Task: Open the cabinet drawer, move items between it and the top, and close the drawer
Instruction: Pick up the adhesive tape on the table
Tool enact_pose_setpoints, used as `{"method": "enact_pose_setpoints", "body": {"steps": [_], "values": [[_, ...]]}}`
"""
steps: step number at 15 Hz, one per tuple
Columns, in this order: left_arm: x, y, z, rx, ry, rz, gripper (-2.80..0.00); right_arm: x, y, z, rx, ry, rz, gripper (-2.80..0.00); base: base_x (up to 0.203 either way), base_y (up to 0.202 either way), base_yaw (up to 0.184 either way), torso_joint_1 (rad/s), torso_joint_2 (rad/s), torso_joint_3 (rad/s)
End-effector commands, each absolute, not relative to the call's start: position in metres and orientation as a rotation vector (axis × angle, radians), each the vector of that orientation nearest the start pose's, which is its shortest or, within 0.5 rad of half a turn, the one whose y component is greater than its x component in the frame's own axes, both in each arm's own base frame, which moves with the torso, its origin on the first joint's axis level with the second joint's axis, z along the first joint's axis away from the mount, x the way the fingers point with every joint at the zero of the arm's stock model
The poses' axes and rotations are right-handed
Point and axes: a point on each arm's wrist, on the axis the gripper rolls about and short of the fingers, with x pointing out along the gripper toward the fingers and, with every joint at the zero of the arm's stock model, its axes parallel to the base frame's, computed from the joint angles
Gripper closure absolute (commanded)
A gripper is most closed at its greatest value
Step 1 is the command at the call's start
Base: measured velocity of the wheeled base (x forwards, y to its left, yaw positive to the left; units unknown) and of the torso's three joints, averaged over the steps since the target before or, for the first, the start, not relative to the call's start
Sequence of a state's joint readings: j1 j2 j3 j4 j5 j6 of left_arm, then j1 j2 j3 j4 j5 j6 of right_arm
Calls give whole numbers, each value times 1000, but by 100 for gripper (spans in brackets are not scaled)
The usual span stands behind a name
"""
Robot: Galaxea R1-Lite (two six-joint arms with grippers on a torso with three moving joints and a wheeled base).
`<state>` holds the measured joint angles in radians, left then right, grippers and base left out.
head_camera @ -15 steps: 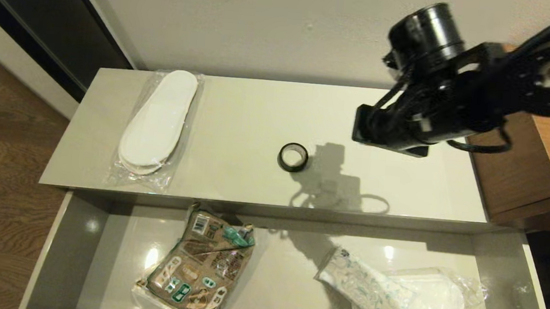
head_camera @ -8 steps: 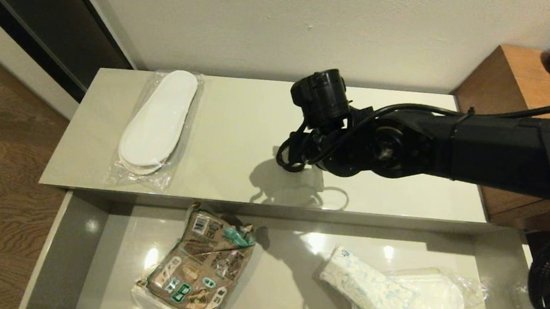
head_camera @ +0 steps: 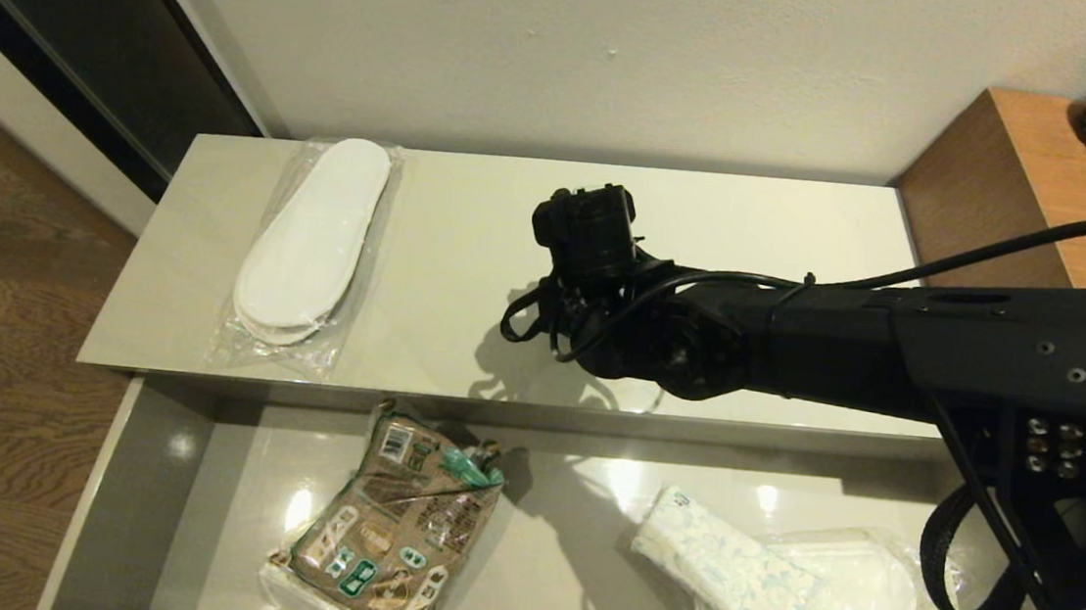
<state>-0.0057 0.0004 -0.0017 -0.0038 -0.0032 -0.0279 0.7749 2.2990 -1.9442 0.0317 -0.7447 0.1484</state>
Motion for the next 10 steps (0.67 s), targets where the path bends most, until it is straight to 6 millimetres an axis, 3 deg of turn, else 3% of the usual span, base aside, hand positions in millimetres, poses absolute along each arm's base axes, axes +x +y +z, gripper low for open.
{"method": "enact_pose_setpoints", "body": {"steps": [1, 10], "values": [[-23, 0, 76, -29, -4, -9, 0, 353, 327, 195, -122, 282, 9, -280, 0, 0, 0, 0, 0, 0], [-23, 0, 76, -28, -4, -9, 0, 353, 339, 182, -132, 270, 25, -280, 0, 0, 0, 0, 0, 0]]}}
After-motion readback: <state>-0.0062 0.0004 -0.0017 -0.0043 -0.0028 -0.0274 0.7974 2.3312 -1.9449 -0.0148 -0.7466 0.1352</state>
